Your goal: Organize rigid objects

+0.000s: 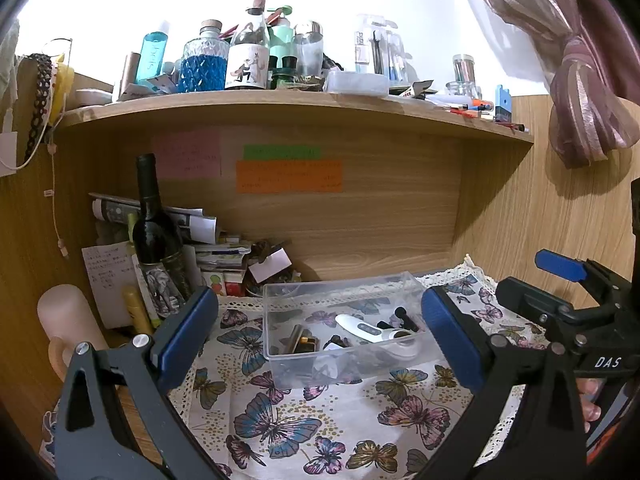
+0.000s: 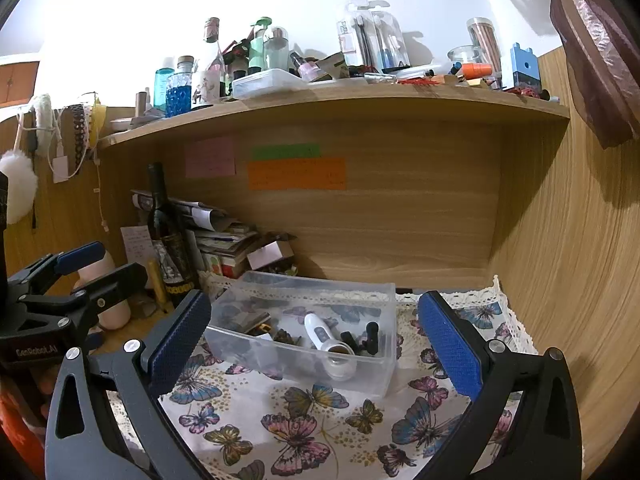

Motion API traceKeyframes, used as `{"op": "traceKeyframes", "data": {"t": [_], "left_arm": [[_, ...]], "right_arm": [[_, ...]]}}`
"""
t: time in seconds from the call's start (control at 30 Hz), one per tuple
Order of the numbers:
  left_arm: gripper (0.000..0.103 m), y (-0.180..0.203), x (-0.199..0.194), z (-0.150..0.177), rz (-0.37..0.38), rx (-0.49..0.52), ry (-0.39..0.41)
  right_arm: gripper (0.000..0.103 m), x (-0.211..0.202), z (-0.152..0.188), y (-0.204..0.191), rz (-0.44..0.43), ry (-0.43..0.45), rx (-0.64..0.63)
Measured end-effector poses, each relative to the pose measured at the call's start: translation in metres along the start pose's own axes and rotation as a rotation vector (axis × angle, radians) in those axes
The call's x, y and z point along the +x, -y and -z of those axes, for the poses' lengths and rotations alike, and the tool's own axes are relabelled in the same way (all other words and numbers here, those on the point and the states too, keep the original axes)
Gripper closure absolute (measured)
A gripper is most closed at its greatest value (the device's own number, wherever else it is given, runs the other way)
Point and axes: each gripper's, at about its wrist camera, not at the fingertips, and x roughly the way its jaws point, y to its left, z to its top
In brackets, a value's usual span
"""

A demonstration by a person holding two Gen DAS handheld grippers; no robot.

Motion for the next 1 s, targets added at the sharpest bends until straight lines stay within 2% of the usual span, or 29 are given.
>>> {"op": "traceKeyframes", "data": {"t": [1.0], "left_arm": [[0.0,-0.0019,0.0091,0.0039,0.042,-0.031,-0.032]], "right_arm": [[0.0,0.0035,0.001,0.0022,-0.028,-0.014,0.014]]}}
